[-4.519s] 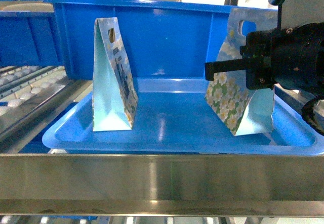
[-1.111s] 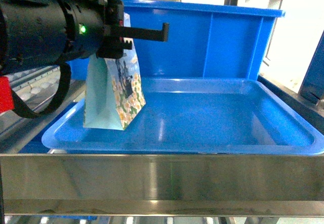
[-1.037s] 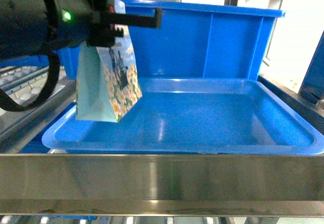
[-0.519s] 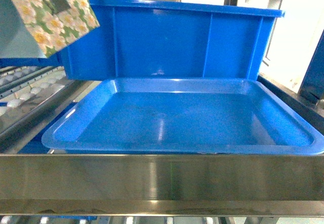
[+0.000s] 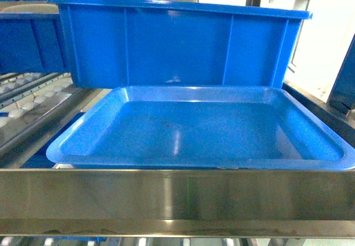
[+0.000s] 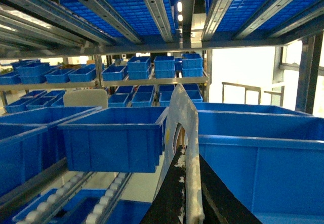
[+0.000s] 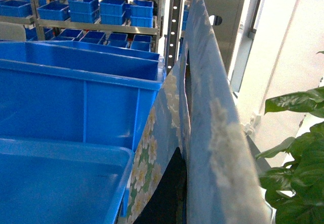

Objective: Move flower gift bag to table near conveyor

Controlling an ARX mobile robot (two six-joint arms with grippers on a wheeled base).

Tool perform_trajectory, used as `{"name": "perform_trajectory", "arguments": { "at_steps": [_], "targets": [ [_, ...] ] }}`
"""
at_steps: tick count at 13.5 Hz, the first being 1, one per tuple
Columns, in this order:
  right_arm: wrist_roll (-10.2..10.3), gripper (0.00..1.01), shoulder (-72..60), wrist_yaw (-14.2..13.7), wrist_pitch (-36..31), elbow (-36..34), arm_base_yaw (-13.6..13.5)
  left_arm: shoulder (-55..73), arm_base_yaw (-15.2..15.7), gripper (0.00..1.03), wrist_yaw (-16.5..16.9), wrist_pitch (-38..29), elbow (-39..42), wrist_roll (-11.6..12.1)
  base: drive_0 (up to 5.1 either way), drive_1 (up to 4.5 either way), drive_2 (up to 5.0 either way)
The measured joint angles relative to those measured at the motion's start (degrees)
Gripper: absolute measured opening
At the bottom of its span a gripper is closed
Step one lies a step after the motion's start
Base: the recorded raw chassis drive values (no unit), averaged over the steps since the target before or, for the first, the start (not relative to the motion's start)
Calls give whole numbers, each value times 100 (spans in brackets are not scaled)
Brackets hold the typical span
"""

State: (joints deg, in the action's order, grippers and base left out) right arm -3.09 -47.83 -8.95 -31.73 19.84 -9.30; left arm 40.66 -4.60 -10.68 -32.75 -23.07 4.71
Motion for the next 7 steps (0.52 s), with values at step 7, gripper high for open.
{"name": "perform_trajectory", "arguments": {
  "at_steps": [7],
  "targets": [
    [-2,2,-2,-22,0,0,33,-162,33,2,85,107,42,-129,0,0,0]
  ]
}}
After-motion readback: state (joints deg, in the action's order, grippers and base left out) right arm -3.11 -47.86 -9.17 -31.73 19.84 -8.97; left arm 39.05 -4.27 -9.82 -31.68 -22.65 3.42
